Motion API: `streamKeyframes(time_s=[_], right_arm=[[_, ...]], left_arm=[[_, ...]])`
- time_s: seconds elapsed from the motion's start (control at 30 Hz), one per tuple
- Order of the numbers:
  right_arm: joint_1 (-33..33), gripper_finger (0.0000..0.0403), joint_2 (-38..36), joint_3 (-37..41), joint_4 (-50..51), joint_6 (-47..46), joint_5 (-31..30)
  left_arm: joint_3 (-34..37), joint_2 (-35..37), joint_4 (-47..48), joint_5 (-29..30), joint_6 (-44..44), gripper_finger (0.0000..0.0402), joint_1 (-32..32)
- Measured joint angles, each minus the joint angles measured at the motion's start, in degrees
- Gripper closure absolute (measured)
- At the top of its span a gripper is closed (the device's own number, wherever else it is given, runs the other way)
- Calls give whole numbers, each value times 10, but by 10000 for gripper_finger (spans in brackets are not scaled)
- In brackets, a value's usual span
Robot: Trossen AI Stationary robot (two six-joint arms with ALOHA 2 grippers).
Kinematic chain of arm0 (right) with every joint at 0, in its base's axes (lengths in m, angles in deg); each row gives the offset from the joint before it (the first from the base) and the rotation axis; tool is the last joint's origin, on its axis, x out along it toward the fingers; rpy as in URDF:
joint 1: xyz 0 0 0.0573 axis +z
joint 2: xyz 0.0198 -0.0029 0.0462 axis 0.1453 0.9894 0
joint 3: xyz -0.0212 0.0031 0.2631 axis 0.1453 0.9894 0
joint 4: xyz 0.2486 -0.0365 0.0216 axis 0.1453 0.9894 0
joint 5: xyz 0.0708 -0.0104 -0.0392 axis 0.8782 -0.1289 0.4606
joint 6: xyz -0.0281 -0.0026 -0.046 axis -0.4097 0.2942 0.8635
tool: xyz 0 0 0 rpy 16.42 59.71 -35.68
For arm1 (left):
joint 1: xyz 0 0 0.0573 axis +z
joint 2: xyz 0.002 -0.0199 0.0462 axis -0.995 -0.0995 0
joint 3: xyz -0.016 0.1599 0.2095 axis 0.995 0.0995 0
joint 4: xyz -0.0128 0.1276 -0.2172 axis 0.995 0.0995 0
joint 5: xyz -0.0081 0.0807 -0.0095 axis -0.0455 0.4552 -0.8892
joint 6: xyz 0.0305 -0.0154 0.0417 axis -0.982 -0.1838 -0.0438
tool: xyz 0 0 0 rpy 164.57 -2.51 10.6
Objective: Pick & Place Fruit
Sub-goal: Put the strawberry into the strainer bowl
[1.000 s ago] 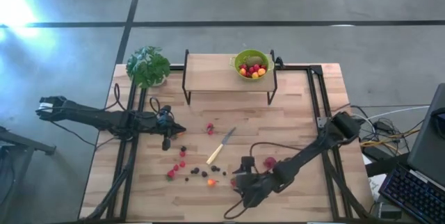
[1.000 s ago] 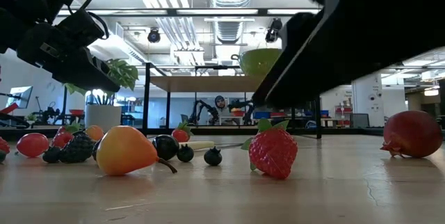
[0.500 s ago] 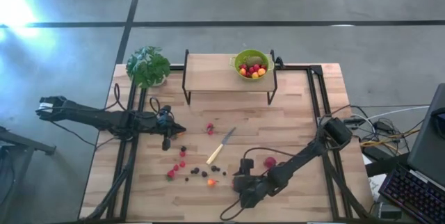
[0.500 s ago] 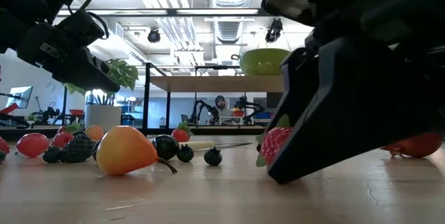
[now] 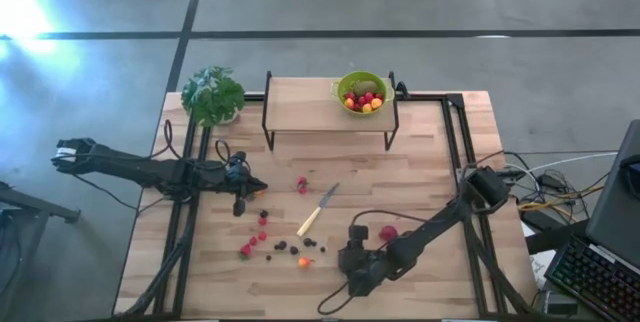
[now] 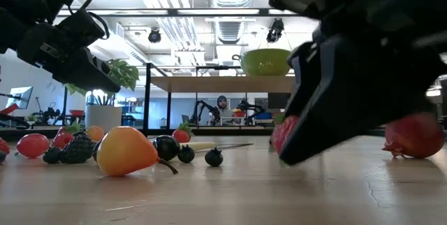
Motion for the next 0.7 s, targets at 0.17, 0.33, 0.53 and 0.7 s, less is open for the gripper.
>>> streamKeyframes(time_s=[0.17,0.33,0.53,0.7], right_arm=[[0,236,-16,0,33,0,0],[-1,225,-48,0,96,-2,-34],[-6,246,-100,1,178,-11,-79],[-23,244,-140,11,234,-9,-100]], left_arm=[[0,0,0,0,0,381,0],[0,0,0,0,0,381,0],[0,0,0,0,0,381,0],[0,0,0,0,0,381,0]])
